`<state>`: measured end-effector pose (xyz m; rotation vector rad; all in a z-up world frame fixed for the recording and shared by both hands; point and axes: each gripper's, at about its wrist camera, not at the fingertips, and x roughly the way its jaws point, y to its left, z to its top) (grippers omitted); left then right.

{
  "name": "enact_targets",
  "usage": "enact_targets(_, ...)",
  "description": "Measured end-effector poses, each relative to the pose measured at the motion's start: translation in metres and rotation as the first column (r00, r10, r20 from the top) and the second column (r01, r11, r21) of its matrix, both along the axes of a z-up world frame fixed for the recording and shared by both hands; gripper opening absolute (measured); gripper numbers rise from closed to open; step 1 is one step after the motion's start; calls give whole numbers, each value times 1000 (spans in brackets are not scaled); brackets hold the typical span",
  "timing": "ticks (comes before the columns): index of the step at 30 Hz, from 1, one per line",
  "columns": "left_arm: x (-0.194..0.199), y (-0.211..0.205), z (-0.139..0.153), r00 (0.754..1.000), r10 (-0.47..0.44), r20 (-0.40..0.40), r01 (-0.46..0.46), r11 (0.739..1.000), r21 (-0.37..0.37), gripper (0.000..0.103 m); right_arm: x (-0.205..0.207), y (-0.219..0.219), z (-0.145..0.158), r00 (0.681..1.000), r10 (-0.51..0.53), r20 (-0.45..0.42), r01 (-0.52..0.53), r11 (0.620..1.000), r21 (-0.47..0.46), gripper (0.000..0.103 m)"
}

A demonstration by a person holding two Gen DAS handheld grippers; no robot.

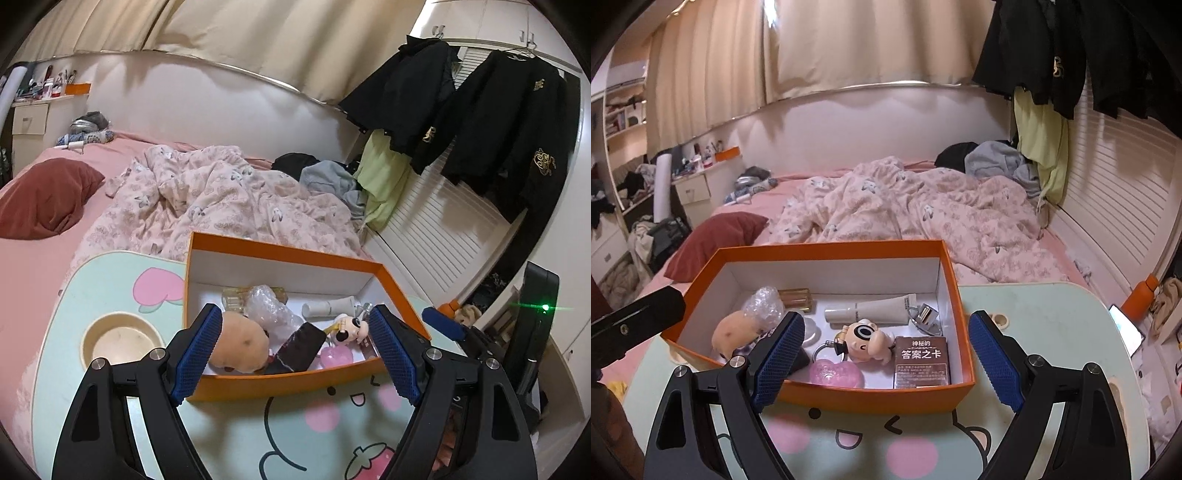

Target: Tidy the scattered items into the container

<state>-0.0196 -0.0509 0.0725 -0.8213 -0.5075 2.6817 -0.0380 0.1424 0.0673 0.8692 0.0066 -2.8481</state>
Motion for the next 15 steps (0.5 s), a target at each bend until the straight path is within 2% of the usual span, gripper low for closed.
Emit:
enact_targets(10,12,-5,8,999,6,-37,-5,1000,28,82,24,-9,7,998,28,-57,-28,1000,9,90)
enact_targets(15,34,2,10,999,-24,-30,23,1000,-10,82,52,-13,15,996,42,-84,-39,999,37,90)
